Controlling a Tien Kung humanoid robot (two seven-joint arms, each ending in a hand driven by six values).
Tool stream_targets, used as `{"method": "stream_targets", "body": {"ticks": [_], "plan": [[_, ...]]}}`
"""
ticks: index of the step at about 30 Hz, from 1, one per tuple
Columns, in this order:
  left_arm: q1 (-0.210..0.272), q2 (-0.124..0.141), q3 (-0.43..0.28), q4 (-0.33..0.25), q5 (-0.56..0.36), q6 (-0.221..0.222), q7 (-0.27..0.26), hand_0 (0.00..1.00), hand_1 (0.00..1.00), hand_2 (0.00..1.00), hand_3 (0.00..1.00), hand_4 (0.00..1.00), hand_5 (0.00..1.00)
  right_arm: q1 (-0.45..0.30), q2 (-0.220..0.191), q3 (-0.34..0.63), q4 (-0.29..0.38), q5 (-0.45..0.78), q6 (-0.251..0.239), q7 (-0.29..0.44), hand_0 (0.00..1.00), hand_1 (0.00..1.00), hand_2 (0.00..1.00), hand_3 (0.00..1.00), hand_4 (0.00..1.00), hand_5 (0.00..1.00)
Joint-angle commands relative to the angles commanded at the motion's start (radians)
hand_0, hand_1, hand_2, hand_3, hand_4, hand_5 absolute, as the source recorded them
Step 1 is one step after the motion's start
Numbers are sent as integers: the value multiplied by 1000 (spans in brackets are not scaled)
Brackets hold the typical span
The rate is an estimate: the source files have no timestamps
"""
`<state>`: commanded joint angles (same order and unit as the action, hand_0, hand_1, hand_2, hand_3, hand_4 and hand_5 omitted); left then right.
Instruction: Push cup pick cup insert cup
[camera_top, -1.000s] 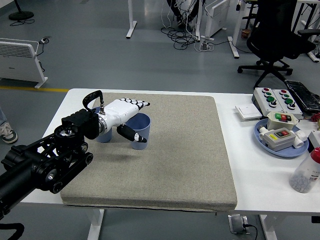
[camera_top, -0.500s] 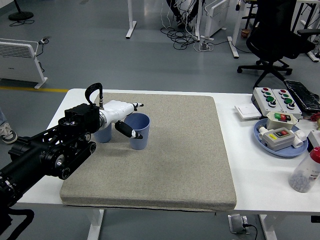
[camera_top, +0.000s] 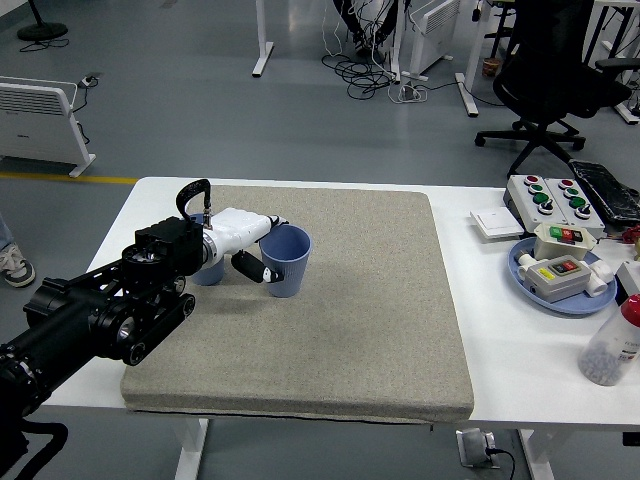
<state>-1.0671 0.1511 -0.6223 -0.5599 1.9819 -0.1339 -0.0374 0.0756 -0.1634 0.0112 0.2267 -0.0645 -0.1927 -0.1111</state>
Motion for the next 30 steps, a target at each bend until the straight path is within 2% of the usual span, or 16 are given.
{"method": "stream_targets", "body": {"ticks": [5, 6, 11, 12, 17, 18, 20, 23, 24, 30], "plan": [[0, 4, -4, 1, -5, -1, -3, 332, 539, 520, 713, 684, 304, 0, 0, -1, 0, 2, 1, 0, 703, 601, 644, 583, 133, 480], [0, 4, -5, 1, -6, -2, -3, 343, 563, 549, 733, 679, 299, 0, 0, -1, 0, 2, 1, 0, 703, 600, 644, 583, 133, 481], [5, 8, -25, 12, -20, -39, 8, 343, 563, 549, 733, 679, 299, 1, 1, -1, 0, 4, 1, 1, 703, 600, 644, 583, 133, 481], [6, 9, -27, 14, -32, -39, 8, 380, 609, 631, 825, 700, 308, 1, 1, -1, 0, 5, 1, 1, 703, 600, 640, 581, 131, 475], [8, 10, -19, 23, -104, -35, 2, 380, 609, 631, 825, 700, 308, 1, 0, -1, 0, 4, 1, 1, 703, 600, 640, 581, 131, 475], [8, 10, -18, 24, -115, -33, 1, 367, 587, 589, 788, 723, 343, 1, 0, -1, 0, 4, 1, 1, 702, 596, 638, 580, 128, 471], [14, 12, -20, 22, -156, -26, -3, 367, 587, 589, 788, 723, 343, 0, 0, -2, -1, 3, 1, 1, 702, 596, 638, 580, 128, 471], [18, 16, -24, 15, -183, -26, -5, 367, 587, 589, 788, 723, 343, 0, 0, -2, -1, 5, 1, 1, 702, 596, 638, 580, 128, 471], [18, 16, -25, 14, -186, -26, -5, 349, 559, 542, 747, 717, 336, 0, 1, -2, -1, 5, 1, 1, 703, 595, 637, 580, 128, 469], [27, 28, -59, -22, -215, -37, 3, 345, 556, 535, 741, 714, 339, -1, 2, -2, -1, 6, 1, 2, 702, 595, 637, 581, 128, 467]]}}
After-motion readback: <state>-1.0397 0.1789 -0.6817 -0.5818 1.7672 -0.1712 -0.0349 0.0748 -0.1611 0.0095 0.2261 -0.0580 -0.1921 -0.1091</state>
